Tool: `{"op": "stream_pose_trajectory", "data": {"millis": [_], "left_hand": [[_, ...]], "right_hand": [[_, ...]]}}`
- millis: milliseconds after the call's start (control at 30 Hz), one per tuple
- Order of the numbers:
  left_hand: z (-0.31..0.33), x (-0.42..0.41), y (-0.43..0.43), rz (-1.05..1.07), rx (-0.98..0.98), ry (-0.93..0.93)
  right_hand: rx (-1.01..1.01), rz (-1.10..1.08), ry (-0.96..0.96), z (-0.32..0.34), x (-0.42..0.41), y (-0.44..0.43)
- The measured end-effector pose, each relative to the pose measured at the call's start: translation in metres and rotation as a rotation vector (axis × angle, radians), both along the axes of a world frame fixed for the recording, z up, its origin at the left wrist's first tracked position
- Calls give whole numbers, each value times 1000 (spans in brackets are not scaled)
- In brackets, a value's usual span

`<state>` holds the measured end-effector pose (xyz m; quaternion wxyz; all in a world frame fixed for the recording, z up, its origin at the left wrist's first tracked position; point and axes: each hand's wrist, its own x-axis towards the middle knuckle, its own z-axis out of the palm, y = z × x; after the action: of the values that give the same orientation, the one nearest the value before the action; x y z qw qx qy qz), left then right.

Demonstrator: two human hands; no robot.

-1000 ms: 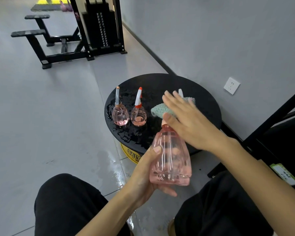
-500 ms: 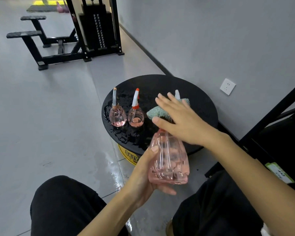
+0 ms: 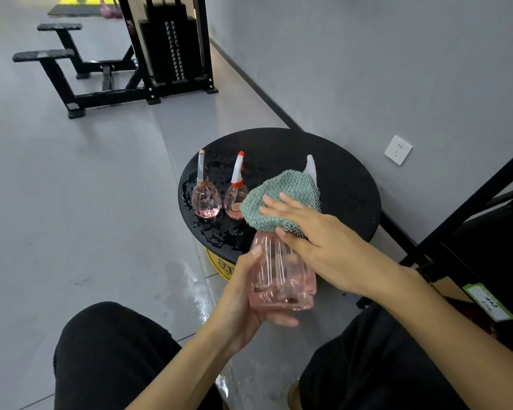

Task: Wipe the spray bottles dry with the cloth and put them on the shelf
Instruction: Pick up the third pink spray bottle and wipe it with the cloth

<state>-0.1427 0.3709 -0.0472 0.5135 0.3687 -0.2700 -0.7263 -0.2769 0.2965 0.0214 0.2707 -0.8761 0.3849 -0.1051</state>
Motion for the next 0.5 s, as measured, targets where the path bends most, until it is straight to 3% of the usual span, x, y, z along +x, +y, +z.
{"op": "stream_pose_trajectory", "data": {"millis": [267, 500], "left_hand": [[3, 7, -8, 101, -15, 62], [4, -4, -7, 42, 14, 49]], "right_hand": [[-81, 10, 85, 15, -6, 50], [-17, -174, -167, 3, 13, 38]]}}
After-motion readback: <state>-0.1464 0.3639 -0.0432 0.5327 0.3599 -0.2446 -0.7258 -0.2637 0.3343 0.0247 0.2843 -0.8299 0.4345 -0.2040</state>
